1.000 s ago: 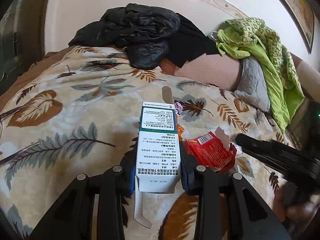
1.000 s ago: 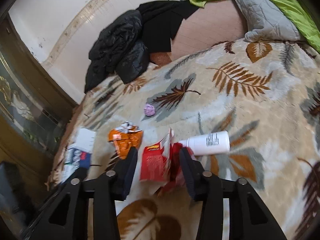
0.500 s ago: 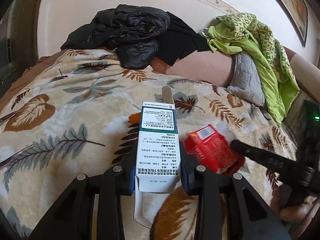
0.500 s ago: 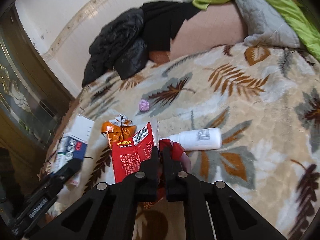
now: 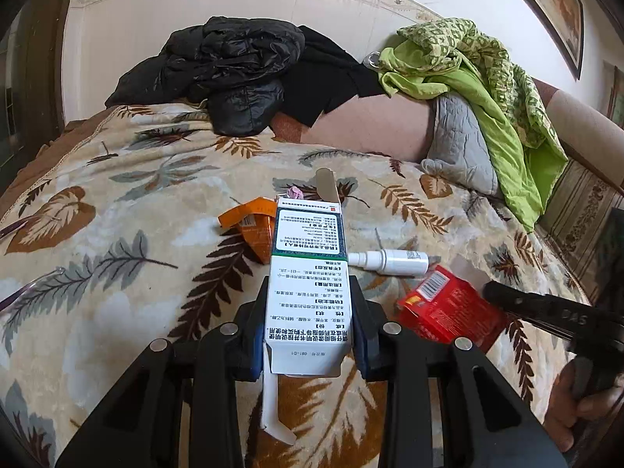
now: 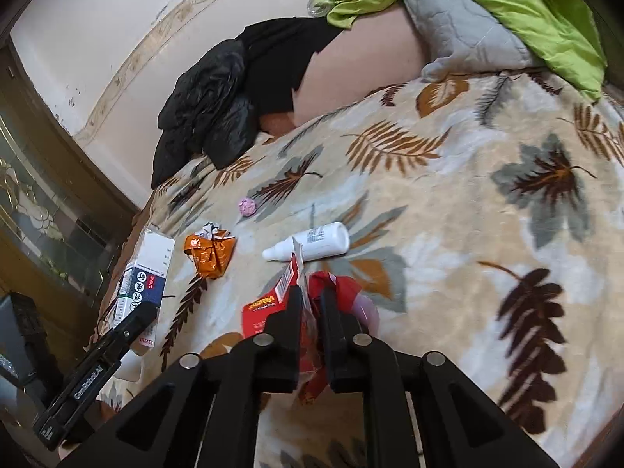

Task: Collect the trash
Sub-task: 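Close the right tool on the red and purple wrapper and lift it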

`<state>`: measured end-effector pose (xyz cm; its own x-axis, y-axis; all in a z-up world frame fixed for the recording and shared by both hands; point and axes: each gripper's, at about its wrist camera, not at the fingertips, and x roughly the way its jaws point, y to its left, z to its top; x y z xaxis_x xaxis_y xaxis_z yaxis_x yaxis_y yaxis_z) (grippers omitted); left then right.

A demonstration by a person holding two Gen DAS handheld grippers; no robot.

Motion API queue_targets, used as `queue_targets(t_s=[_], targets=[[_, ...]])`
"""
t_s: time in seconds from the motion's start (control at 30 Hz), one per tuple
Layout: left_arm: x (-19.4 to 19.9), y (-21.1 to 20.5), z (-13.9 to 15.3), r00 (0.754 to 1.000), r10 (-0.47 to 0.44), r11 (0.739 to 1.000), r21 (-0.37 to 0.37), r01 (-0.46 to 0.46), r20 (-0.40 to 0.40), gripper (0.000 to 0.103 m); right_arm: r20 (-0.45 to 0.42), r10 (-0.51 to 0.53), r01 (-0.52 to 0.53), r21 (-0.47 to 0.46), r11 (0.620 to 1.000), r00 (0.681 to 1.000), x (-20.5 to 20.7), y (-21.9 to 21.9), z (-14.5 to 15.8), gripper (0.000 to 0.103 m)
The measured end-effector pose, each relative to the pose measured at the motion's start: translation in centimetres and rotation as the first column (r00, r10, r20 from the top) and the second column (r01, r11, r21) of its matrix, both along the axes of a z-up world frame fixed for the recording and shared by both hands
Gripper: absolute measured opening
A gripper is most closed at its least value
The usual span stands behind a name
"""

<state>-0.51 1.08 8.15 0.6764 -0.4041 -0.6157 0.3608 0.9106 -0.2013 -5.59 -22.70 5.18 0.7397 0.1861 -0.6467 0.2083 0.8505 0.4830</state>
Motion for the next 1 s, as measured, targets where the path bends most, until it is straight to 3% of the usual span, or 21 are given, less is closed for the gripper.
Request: queue_targets(t_s=[0.1, 0.17, 0.33, 0.4, 0.57, 0.67, 0.77, 0.87, 1.0], targets=[[0.0, 0.0, -0.1, 1.000, 0.000, 1.000, 0.004, 0.000, -0.002, 0.033, -0.005, -0.025, 0.025, -0.009, 1.000, 1.000, -0.5, -0.5, 0.1, 0.029], [0.0, 0.0, -0.2, 1.000, -0.002, 1.000, 0.003, 0.002, -0.001, 0.033, -0.005, -0.058, 0.057, -0.064, 0.996, 0.998, -0.6, -0.8, 0.3, 0.034], [0.0, -0.3, -0.2, 1.000, -0.010, 1.000, 0.003, 0.010, 0.004, 0.033, 0.015, -0.140, 0.141, -0.088, 0.986, 0.990, -1.2, -2.7, 0.7, 0.034], [0.0, -0.3, -0.1, 1.000, -0.010, 1.000, 0.002, 0.010, 0.005, 0.033, -0.027, -0.149, 0.147, -0.085, 0.986, 0.988, -0.9, -3.4, 0.0, 0.034], [0.0, -0.3, -0.1, 1.000, -0.012, 1.000, 0.002, 0.012, 0.001, 0.033, -0.151, -0.092, 0.101, 0.054, 0.993, 0.984, -0.1, -4.1, -3.1, 0.034], [0.0, -0.5, -0.2, 1.000, -0.017, 1.000, 0.006, 0.017, 0.001, 0.033, -0.193, -0.075, 0.077, 0.003, 0.997, 0.978, 0.3, -3.1, -3.8, 0.034], [-0.2, -0.9, -0.2, 1.000, -0.025, 1.000, 0.016, 0.025, 0.004, 0.033, -0.192, -0.054, 0.058, 0.013, 0.998, 0.980, 0.5, -2.8, -4.0, 0.034], [-0.3, -1.2, -0.1, 1.000, -0.031, 0.999, 0.017, 0.031, 0.006, 0.033, -0.174, -0.053, 0.057, 0.016, 0.998, 0.983, 0.3, -2.8, -3.6, 0.026], [-0.6, -1.3, 0.1, 0.999, -0.038, 0.999, 0.013, 0.038, 0.010, 0.033, -0.083, -0.137, 0.128, -0.097, 0.987, 0.987, -1.0, -3.0, -1.2, 0.025]])
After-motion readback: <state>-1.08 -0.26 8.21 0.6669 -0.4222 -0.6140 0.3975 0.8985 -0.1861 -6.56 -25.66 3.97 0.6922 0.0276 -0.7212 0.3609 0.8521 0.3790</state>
